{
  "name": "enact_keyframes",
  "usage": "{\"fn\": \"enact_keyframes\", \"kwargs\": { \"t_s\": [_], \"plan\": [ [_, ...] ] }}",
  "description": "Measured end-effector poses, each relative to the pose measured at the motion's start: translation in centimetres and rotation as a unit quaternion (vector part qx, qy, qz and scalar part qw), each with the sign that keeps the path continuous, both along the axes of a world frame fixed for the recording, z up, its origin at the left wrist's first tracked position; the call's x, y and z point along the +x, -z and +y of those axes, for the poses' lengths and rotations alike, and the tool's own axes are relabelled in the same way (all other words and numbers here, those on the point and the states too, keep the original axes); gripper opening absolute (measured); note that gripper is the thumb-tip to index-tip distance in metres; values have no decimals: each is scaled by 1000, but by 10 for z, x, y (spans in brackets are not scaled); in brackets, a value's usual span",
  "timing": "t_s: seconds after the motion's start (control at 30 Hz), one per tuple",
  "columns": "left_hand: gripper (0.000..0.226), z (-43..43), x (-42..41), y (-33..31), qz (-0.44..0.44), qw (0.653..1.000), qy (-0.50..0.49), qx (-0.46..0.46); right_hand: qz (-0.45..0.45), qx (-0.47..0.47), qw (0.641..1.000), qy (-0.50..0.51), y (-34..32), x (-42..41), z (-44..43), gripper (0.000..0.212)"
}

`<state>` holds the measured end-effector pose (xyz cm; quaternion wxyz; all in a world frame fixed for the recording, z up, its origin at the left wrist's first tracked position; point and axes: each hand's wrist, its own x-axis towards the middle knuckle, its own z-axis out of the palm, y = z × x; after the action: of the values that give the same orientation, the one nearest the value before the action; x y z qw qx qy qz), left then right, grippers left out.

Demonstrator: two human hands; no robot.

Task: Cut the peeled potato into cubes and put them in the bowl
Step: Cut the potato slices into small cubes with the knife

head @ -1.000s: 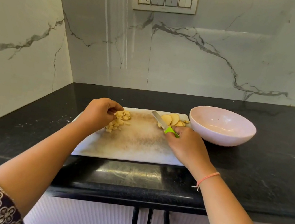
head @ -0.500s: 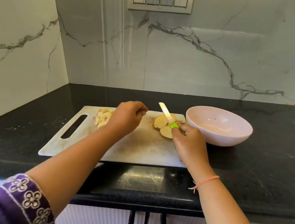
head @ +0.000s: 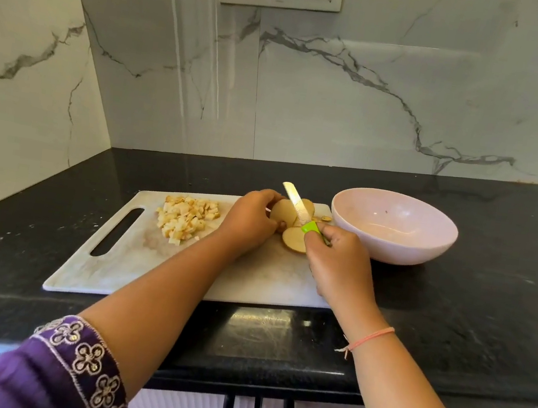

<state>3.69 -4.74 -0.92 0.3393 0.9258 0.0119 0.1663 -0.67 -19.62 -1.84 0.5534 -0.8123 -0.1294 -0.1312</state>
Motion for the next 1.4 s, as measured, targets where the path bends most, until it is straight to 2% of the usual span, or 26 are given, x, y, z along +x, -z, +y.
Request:
{"fn": "enact_keyframes", "kwargs": {
  "t_s": [0.27, 0.5, 0.6, 0.77, 0.83, 1.03, 1.33, 1.4],
  "plan": [
    [19, 5, 2, 4, -39, 995, -38, -85, -8, -15, 1000, 15, 3, 0, -1, 29],
    [27, 13, -3, 3, -25, 985, -89, -146, -11, -25, 1000, 12, 1, -2, 1, 26],
    [32, 18, -10, 4, -6, 988, -109, -109, -11, -51, 999, 5, 1, -4, 1, 27],
    [33, 24, -22, 4, 9, 988, -149, 33, -25, -173, 985, 10, -4, -6, 9, 26],
    [36, 22, -26, 7, 19, 987, -145, 59, -25, -213, 977, 5, -6, -9, 12, 27],
    [50, 26, -35, 5, 43, 992, -97, 68, -14, -320, 947, 3, -21, -13, 28, 31],
    [53, 27, -35, 6, 36, 994, -82, 65, -12, -387, 922, -4, -44, -17, 38, 10],
    [52, 28, -34, 5, 32, 994, -82, 64, -12, -401, 916, -14, -53, -18, 40, 16]
  ]
}}
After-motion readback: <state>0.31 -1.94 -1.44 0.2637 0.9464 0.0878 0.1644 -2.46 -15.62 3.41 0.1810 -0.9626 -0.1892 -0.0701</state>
